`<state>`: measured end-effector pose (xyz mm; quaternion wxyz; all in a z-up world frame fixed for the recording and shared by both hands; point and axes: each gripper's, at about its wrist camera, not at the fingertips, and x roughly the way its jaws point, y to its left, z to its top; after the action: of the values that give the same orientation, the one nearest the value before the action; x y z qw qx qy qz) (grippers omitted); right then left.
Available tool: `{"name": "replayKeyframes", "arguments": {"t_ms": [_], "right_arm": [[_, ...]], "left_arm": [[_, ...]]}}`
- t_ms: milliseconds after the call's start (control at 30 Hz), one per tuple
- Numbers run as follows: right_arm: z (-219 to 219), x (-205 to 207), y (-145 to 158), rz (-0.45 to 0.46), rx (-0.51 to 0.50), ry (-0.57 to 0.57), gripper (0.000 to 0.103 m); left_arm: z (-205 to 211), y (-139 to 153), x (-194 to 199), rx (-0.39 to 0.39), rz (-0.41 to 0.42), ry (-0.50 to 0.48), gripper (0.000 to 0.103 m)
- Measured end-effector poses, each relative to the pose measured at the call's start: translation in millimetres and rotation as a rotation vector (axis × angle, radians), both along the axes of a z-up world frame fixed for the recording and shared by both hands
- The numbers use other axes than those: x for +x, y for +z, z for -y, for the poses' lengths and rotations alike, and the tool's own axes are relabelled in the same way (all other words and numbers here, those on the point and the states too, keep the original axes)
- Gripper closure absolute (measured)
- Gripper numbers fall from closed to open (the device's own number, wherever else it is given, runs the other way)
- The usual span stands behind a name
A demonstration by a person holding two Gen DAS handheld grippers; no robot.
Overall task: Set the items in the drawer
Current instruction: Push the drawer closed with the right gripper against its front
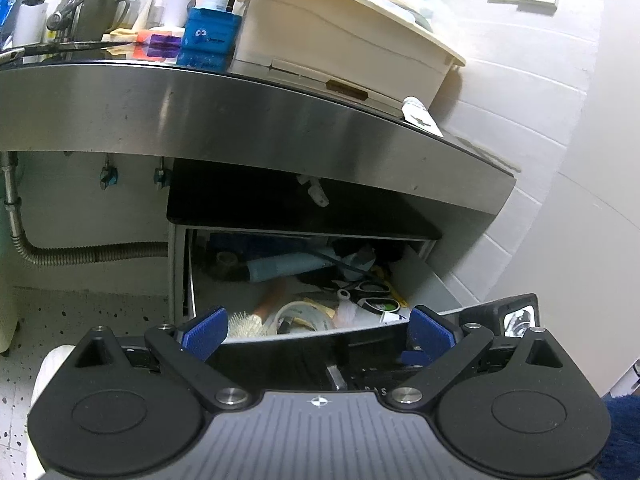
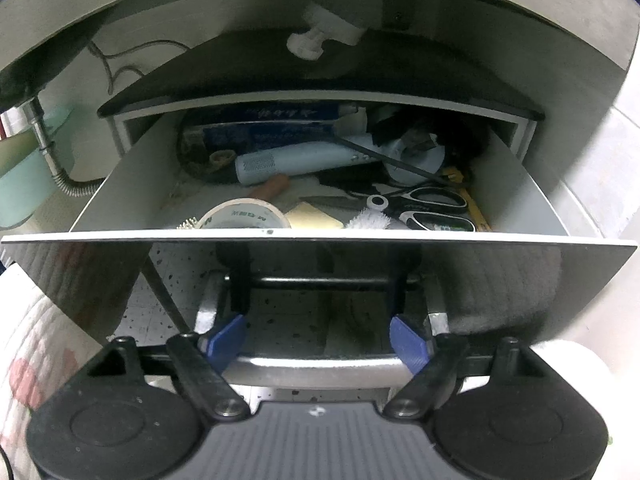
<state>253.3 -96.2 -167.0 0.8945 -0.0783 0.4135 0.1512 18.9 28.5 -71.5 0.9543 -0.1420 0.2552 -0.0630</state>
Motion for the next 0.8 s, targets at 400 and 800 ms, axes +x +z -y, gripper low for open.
{"name": "replayKeyframes", "arguments": {"t_ms": [400,800], "right_arm": [[-3,9,-2,0.046,0.013,0.003,0.022],[-3,12,-6,0.061,0.018,0.002,0.022]], "left_arm": [[-3,-4,3,-0.007,-0.028,0.006,0.005],[12,3,-7,0.069,0.008,-0.018,0.005]]}}
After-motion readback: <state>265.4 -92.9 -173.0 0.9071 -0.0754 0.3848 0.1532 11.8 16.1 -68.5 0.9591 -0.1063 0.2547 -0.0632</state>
